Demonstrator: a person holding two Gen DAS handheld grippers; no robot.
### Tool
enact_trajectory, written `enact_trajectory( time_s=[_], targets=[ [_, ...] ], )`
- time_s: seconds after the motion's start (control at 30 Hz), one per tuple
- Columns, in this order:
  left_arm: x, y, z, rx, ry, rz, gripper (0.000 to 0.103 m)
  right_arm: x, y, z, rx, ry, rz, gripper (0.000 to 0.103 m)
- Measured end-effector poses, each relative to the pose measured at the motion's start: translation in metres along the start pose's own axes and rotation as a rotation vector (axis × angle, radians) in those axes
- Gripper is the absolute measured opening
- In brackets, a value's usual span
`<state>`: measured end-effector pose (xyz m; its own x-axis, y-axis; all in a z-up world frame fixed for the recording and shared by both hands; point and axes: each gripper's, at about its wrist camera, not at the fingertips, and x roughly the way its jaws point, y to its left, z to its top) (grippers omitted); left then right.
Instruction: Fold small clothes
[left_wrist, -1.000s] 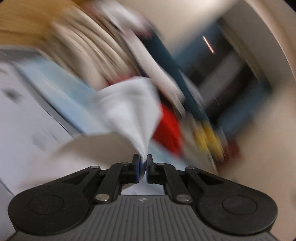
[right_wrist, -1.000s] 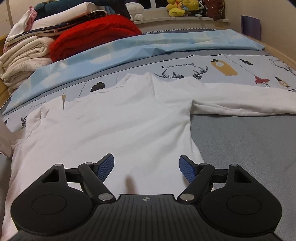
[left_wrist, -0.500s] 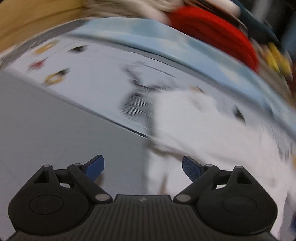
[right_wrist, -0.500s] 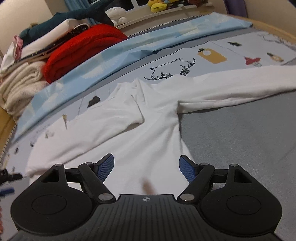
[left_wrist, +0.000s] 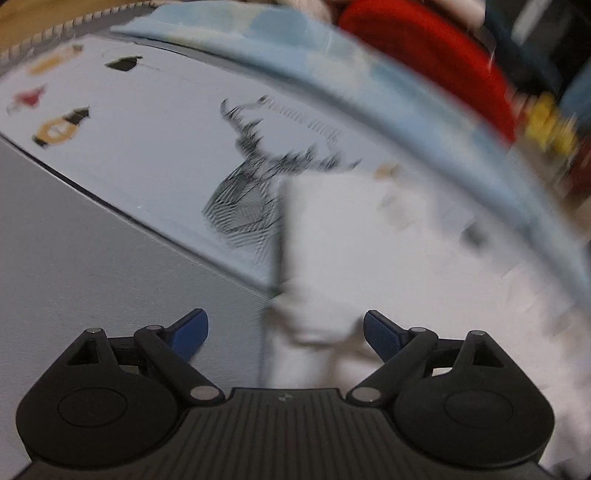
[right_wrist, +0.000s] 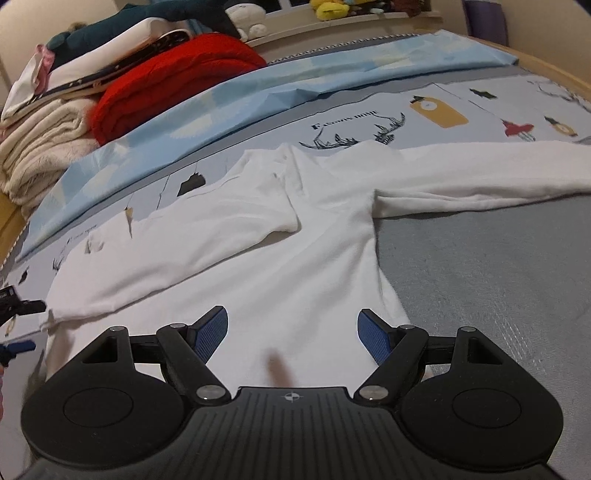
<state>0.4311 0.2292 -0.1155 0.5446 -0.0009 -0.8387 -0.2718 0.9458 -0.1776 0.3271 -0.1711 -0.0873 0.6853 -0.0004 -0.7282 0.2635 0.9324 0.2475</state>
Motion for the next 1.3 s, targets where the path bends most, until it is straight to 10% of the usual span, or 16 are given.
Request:
enact_trajectory(
  time_s=[0.1, 0.3, 0.67, 0.87, 1.1, 1.13, 1.23, 1.3],
  targets=[
    [0.010, -0.001, -0.009, 0.092, 0.003, 0.110, 0.100, -0.001, -0.004, 0.001, -0.006, -0.009, -0.021, 0.079],
    [-0.033, 0.007, -0.012, 0.078, -0.031, 0.034, 0.100, -0.023, -0.053, 0.025, 0.193, -0.102, -0.006, 0.079],
    [-0.114, 0.017, -0.055, -0.058, -0.096, -0.079, 0.103, -0.052, -0.279, 0.082, 0.867, -0.376, -0.219, 0.079],
    [-0.072, 0.010, -0.042, 0.003, -0.071, 0.063, 0.103, -0.015, -0.345, 0.095, 0.827, -0.341, -0.376, 0.079],
    [-0.051, 0.014, -0.031, -0.099, 0.006, -0.027, 0.103, 0.026, -0.372, 0.112, 0.767, -0.364, -0.322, 0.084],
    [-0.051, 0.014, -0.030, -0.097, 0.010, -0.028, 0.103, 0.028, -0.376, 0.116, 0.800, -0.373, -0.315, 0.074],
    [-0.053, 0.015, -0.027, -0.082, -0.004, -0.019, 0.103, 0.035, -0.370, 0.142, 0.792, -0.355, -0.325, 0.005],
    [-0.058, 0.020, -0.023, -0.088, -0.027, -0.014, 0.103, 0.031, -0.339, 0.170, 0.669, -0.381, -0.368, 0.004]
  ],
)
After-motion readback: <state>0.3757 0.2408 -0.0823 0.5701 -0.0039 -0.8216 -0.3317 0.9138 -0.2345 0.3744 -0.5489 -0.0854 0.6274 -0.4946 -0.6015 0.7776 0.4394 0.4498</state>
